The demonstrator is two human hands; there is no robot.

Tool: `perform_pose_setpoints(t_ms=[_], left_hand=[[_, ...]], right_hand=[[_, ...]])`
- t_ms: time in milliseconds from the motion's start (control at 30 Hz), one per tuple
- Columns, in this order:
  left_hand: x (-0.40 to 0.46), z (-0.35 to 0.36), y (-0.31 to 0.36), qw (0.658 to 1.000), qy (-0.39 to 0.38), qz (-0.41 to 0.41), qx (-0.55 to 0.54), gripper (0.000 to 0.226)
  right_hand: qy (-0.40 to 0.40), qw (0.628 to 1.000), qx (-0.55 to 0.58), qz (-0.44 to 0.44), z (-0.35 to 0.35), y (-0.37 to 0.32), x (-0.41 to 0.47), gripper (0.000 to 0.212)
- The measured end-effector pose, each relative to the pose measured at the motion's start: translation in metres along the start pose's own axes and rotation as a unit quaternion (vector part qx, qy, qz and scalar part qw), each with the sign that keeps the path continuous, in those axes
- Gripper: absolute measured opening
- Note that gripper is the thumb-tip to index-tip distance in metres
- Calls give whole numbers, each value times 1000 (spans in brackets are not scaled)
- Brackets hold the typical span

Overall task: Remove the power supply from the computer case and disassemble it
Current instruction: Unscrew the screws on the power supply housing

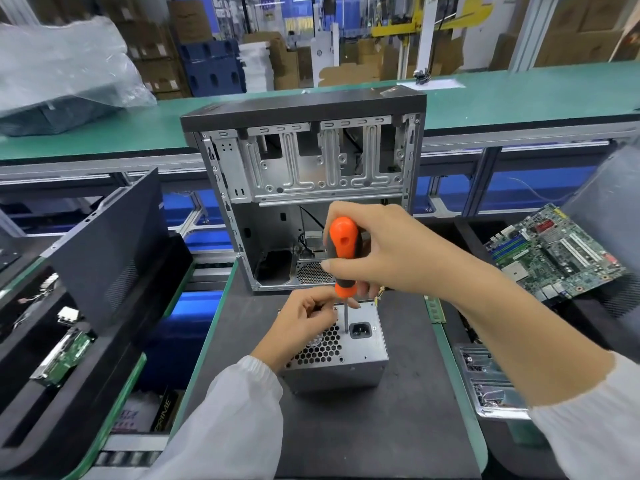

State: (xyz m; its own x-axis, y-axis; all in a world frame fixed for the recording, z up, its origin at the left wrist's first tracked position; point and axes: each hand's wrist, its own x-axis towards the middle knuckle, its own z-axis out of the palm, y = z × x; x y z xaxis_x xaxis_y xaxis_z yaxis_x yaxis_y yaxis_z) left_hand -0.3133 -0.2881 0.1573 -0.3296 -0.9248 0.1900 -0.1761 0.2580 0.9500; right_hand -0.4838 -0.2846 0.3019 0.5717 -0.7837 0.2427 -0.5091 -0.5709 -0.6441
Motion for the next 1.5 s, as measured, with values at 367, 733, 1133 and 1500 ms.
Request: perform_pose_setpoints(t_ms=[367,733,1133,1500], left_hand=[[-5,3,3,1000,-17,-7,-15,12],[0,-1,-4,1000,-19,-10,-2,16],[3,-1,-11,1000,-16,0,-15,20],[1,1,-10,1000,-12,12,-24,13]], right_hand=[[-34,999,-30,18,-10,-7,-5,18],[-7,911,-407,-61,-17,-19,5,52],[-280,918,-280,-37,-55,-23,27,33],[-146,864,-479,-41,-32,-26,28,50]])
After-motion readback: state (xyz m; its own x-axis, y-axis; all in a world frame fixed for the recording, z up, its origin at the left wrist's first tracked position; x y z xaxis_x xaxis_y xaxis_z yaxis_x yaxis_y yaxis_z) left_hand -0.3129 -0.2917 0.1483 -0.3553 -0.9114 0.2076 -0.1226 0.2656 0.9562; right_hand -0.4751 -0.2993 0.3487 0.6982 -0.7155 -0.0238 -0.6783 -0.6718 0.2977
